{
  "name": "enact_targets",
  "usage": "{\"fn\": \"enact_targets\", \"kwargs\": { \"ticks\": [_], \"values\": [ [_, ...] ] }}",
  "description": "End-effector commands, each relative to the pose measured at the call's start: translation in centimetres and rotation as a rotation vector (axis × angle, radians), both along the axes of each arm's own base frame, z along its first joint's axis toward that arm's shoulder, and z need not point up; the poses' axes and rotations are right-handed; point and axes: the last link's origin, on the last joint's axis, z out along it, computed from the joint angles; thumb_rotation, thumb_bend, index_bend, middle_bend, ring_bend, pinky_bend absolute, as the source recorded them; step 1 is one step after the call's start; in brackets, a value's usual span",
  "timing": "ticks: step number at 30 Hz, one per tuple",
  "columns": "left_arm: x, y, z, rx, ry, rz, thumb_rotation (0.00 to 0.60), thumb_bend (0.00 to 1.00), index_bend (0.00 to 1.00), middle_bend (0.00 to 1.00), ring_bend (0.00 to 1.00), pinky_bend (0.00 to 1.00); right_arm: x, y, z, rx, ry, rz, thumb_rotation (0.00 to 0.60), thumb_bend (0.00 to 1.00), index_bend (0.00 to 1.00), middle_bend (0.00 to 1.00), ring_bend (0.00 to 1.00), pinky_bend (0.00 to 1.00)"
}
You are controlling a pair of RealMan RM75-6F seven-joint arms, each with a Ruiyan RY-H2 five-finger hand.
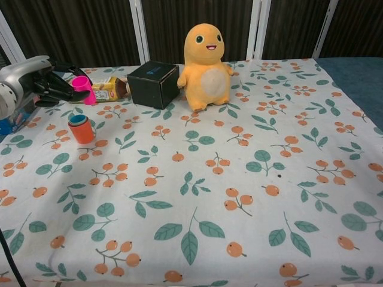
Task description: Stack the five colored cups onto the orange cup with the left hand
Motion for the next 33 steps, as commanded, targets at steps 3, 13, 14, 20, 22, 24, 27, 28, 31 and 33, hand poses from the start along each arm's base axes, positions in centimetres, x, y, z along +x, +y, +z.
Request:
{"fn": "enact_targets", "kwargs": {
  "ticks": [3, 13, 14, 20, 22, 24, 27, 28, 31, 33],
  "values": [
    [-0.6, 1.2, -0.5, 0.006, 0.04, 0.035, 0.6, 0.36, 0.64, 1.0, 1.0, 1.0, -0.1, -0.1, 0.2, -0.011, 0.0, -0.007, 0.6, 0.12, 0.0, 0.0, 0.0, 0.0],
    [-1.8, 1.3, -1.2, -0.015, 0.095, 0.046, 0.6, 0.36, 0.64, 1.0, 1.0, 1.0, -0.1, -0.1, 0.1, -0.008, 0.003, -0.009, 0.6, 0.12, 0.0, 0.0, 0.0, 0.0],
    [-2.0, 1.3, -1.3, -0.016, 0.097, 0.049, 0.6, 0.36, 0.65, 1.0, 1.0, 1.0, -0.1, -0.1, 0.1, -0.009, 0.003, -0.009, 0.6, 0.12, 0.0, 0.0, 0.0, 0.0],
    [-2.6, 1.5, -1.3, -0.014, 0.122, 0.051, 0.6, 0.36, 0.65, 1.0, 1.0, 1.0, -0.1, -0.1, 0.2, -0.013, -0.002, -0.011, 0.6, 0.12, 0.0, 0.0, 0.0, 0.0],
    [-2.8, 1.5, -1.3, -0.016, 0.128, 0.053, 0.6, 0.36, 0.65, 1.0, 1.0, 1.0, -0.1, -0.1, 0.2, -0.014, -0.002, -0.01, 0.6, 0.12, 0.0, 0.0, 0.0, 0.0],
    [-2.9, 1.4, -1.3, -0.02, 0.129, 0.055, 0.6, 0.36, 0.65, 1.0, 1.0, 1.0, -0.1, -0.1, 0.2, -0.012, 0.001, -0.011, 0.6, 0.12, 0.0, 0.0, 0.0, 0.0],
    [-3.3, 1.5, -1.0, -0.018, 0.131, 0.059, 0.6, 0.36, 0.65, 1.0, 1.0, 1.0, -0.1, -0.1, 0.1, -0.012, 0.002, -0.011, 0.6, 0.12, 0.0, 0.0, 0.0, 0.0],
    [-3.4, 1.5, -0.9, -0.017, 0.135, 0.06, 0.6, 0.36, 0.65, 1.0, 1.0, 1.0, -0.1, -0.1, 0.1, -0.013, 0.002, -0.011, 0.6, 0.12, 0.0, 0.0, 0.0, 0.0],
    [-3.9, 1.4, -0.6, -0.017, 0.137, 0.067, 0.6, 0.37, 0.65, 1.0, 1.0, 1.0, -0.1, -0.1, 0.1, -0.013, 0.003, -0.011, 0.6, 0.12, 0.0, 0.0, 0.0, 0.0],
    [-4.0, 1.4, -0.6, -0.021, 0.134, 0.071, 0.6, 0.37, 0.65, 1.0, 1.0, 1.0, -0.1, -0.1, 0.1, -0.011, 0.004, -0.01, 0.6, 0.12, 0.0, 0.0, 0.0, 0.0]
  ]
}}
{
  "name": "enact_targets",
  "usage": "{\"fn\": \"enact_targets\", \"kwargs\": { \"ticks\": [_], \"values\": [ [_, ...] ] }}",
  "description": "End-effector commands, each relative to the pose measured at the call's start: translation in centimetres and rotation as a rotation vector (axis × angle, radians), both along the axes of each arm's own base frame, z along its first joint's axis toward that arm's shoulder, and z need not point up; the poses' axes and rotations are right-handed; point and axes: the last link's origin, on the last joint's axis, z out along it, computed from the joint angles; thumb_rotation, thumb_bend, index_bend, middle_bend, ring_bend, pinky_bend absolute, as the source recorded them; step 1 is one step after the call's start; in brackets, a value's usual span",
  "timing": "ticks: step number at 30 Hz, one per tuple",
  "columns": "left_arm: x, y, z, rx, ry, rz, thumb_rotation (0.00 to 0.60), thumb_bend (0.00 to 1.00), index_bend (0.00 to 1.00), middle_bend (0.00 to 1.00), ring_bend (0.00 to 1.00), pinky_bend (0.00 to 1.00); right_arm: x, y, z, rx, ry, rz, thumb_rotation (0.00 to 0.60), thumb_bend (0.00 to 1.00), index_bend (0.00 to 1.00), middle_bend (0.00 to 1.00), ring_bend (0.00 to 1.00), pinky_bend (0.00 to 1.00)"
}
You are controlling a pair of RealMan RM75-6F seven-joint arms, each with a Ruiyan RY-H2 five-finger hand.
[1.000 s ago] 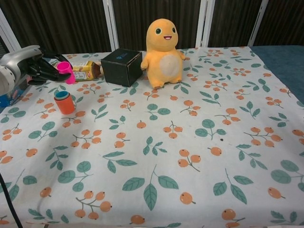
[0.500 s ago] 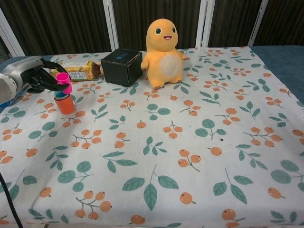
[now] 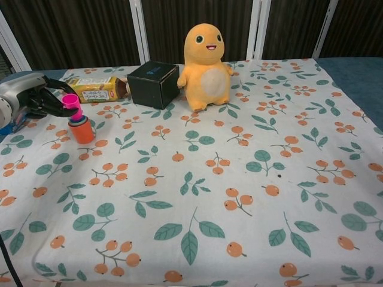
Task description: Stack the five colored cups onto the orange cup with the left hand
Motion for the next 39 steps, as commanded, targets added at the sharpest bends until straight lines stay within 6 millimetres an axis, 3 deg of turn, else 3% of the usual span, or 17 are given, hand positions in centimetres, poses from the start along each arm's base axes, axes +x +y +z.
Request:
{"fn": "enact_targets", "kwargs": {
  "ticks": [1, 9, 10, 12, 15, 22, 25, 26, 28, 29, 30, 32, 35, 39],
  "values": [
    [-0.3, -0.1, 0.0, -0.005, -0.003, 0.006, 0.6, 0.37, 0.65, 1.0, 1.0, 1.0, 0.0, 0.0, -0.1, 0.001, 0.001, 0.001, 0.6, 0.12, 0.0, 0.0, 0.0, 0.0],
    [-0.9, -0.5, -0.6, -0.025, 0.006, 0.01, 0.6, 0.36, 0.61, 1.0, 1.0, 1.0, 0.0, 0.0, -0.1, -0.001, 0.0, 0.001, 0.6, 0.12, 0.0, 0.0, 0.0, 0.0],
    [-1.0, -0.6, -0.7, -0.028, 0.01, 0.01, 0.6, 0.37, 0.57, 1.0, 1.0, 1.0, 0.0, 0.0, -0.1, -0.001, 0.0, 0.001, 0.6, 0.12, 0.0, 0.0, 0.0, 0.0],
    [-1.1, -0.8, -1.0, -0.049, 0.023, 0.008, 0.6, 0.37, 0.31, 1.0, 1.0, 1.0, 0.0, 0.0, -0.1, 0.001, 0.002, 0.001, 0.6, 0.12, 0.0, 0.0, 0.0, 0.0],
    [-0.9, -0.9, -1.2, -0.06, 0.019, 0.006, 0.6, 0.36, 0.04, 1.0, 1.0, 1.0, 0.0, 0.0, -0.1, 0.002, 0.002, 0.002, 0.6, 0.12, 0.0, 0.0, 0.0, 0.0],
    [0.0, -1.7, -1.1, -0.062, -0.004, -0.029, 0.6, 0.36, 0.0, 1.0, 1.0, 1.0, 0.1, 0.0, -0.1, 0.002, 0.002, 0.003, 0.6, 0.12, 0.0, 0.0, 0.0, 0.0],
    [0.5, -3.9, 0.0, -0.037, 0.009, -0.123, 0.6, 0.35, 0.0, 1.0, 1.0, 1.0, 0.0, 0.0, -0.2, 0.003, 0.006, 0.003, 0.6, 0.12, 0.0, 0.0, 0.0, 0.0],
    [0.6, -5.5, 0.6, -0.027, 0.021, -0.182, 0.6, 0.36, 0.02, 0.98, 1.0, 1.0, 0.0, 0.0, -0.2, 0.003, 0.007, 0.002, 0.6, 0.12, 0.0, 0.0, 0.0, 0.0],
    [0.3, -8.5, 1.3, -0.041, 0.054, -0.276, 0.6, 0.37, 0.07, 0.8, 0.89, 0.98, 0.0, 0.0, -0.3, 0.005, 0.011, 0.001, 0.6, 0.12, 0.0, 0.0, 0.0, 0.0],
    [-0.3, -10.6, 1.8, -0.049, 0.087, -0.336, 0.6, 0.38, 0.08, 0.65, 0.75, 0.9, 0.0, 0.0, -0.4, 0.007, 0.012, 0.001, 0.6, 0.12, 0.0, 0.0, 0.0, 0.0],
    [-0.8, -12.1, 2.3, -0.052, 0.124, -0.377, 0.6, 0.38, 0.09, 0.48, 0.54, 0.74, 0.1, 0.0, -0.4, 0.007, 0.013, 0.002, 0.6, 0.12, 0.0, 0.0, 0.0, 0.0],
    [-2.5, -15.4, 3.3, -0.05, 0.213, -0.449, 0.6, 0.38, 0.08, 0.29, 0.31, 0.46, 0.1, 0.1, -0.4, 0.008, 0.014, 0.003, 0.6, 0.12, 0.0, 0.0, 0.0, 0.0],
    [-4.6, -19.6, 4.7, -0.019, 0.342, -0.491, 0.6, 0.38, 0.04, 0.1, 0.07, 0.2, 0.1, 0.2, -0.4, 0.005, 0.013, 0.005, 0.6, 0.12, 0.0, 0.0, 0.0, 0.0],
    [-6.1, -23.3, 5.3, 0.058, 0.433, -0.518, 0.6, 0.39, 0.01, 0.03, 0.0, 0.11, 0.2, 0.2, -0.6, 0.012, 0.018, 0.009, 0.6, 0.12, 0.0, 0.0, 0.0, 0.0]
  ]
}}
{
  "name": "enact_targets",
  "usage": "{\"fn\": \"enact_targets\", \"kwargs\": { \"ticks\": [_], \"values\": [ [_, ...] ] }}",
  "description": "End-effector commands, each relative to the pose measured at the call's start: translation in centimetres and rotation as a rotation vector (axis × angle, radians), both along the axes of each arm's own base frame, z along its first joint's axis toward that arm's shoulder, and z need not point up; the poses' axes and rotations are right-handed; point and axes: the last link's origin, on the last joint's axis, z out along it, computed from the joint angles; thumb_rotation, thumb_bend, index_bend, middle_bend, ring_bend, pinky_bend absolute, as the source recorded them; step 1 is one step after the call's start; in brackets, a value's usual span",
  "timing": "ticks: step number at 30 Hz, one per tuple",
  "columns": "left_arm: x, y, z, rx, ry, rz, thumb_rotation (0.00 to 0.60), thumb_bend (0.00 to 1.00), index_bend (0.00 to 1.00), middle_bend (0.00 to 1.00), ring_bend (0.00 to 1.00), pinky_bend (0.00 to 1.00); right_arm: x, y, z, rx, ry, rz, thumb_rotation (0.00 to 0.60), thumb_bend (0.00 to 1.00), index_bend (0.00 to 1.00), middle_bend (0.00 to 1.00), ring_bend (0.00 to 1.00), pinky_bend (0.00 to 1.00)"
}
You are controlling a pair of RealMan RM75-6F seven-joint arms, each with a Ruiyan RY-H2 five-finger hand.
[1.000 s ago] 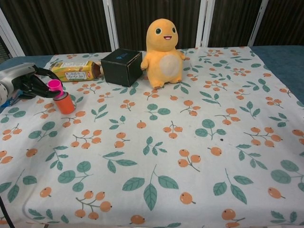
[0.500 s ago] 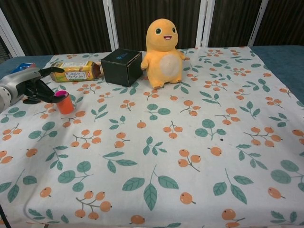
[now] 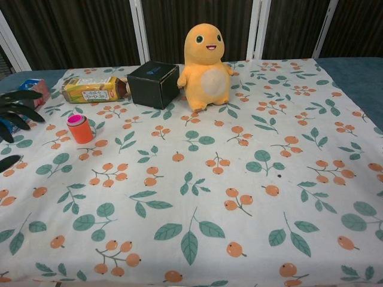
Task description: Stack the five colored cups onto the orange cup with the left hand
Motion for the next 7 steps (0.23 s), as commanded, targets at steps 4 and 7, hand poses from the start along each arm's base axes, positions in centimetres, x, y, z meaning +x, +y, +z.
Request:
{"fn": "enact_targets", "kwargs": {
  "ticks": [4, 7],
  "values": [
    [-2.74, -8.02, 2.22, 0.09, 0.159, -0.072, 0.6, 0.39, 0.0, 0.0, 0.0, 0.11, 0.1, 0.17, -0.04, 0.004, -0.002, 0.008, 0.6, 0.12, 0.0, 0.0, 0.0, 0.0],
    [-2.84, -8.18, 2.21, 0.077, 0.159, -0.074, 0.6, 0.39, 0.0, 0.0, 0.0, 0.11, 0.12, 0.25, 0.1, -0.001, -0.006, 0.012, 0.6, 0.12, 0.0, 0.0, 0.0, 0.0]
  ]
}}
